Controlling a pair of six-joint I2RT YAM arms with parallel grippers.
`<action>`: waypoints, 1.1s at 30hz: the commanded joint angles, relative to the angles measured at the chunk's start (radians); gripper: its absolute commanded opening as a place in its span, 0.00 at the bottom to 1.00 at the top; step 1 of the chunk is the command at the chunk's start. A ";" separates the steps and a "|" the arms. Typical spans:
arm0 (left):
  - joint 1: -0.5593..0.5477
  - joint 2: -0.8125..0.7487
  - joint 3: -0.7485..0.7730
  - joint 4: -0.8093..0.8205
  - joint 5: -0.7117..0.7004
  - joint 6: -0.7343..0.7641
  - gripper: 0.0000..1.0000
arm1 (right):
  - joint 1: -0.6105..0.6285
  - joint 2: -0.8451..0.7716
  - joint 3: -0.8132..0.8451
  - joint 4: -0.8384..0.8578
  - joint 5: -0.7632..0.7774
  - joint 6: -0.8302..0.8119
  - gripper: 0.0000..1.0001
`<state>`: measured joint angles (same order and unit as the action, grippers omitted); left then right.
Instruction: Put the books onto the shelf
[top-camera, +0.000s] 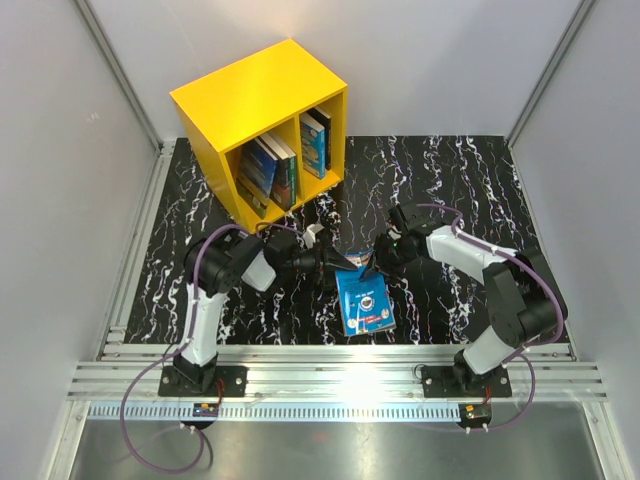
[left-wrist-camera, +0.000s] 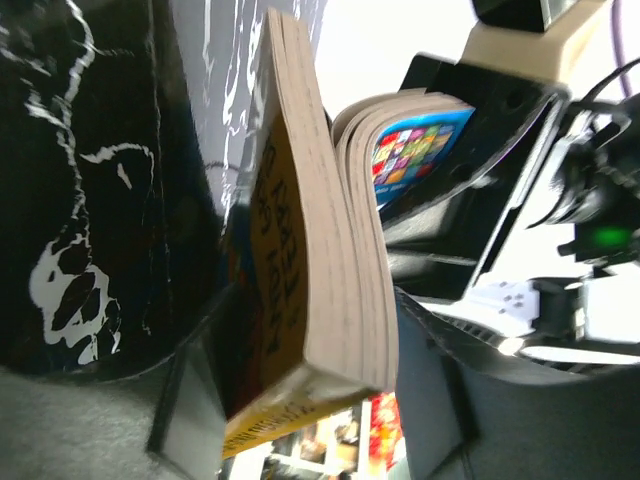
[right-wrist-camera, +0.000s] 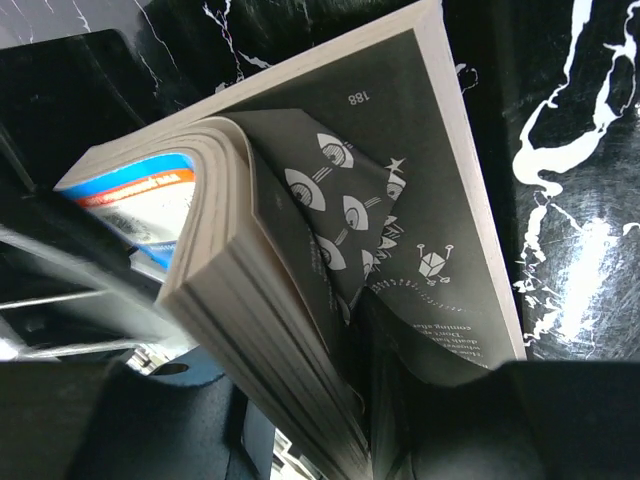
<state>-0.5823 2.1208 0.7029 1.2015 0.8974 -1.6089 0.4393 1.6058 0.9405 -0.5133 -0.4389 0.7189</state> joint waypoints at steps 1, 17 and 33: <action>-0.065 -0.048 0.044 0.202 0.087 0.090 0.51 | 0.018 -0.001 0.038 0.145 -0.021 0.030 0.40; -0.070 -0.429 0.280 -1.166 -0.205 0.898 0.00 | 0.012 -0.108 0.128 -0.152 0.159 -0.090 0.91; -0.195 -0.421 0.876 -1.682 -1.440 1.104 0.00 | -0.123 -0.420 0.261 -0.593 0.442 -0.073 1.00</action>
<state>-0.7345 1.6497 1.4330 -0.4839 -0.1402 -0.5503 0.3141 1.1873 1.2507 -1.0359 -0.0177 0.6361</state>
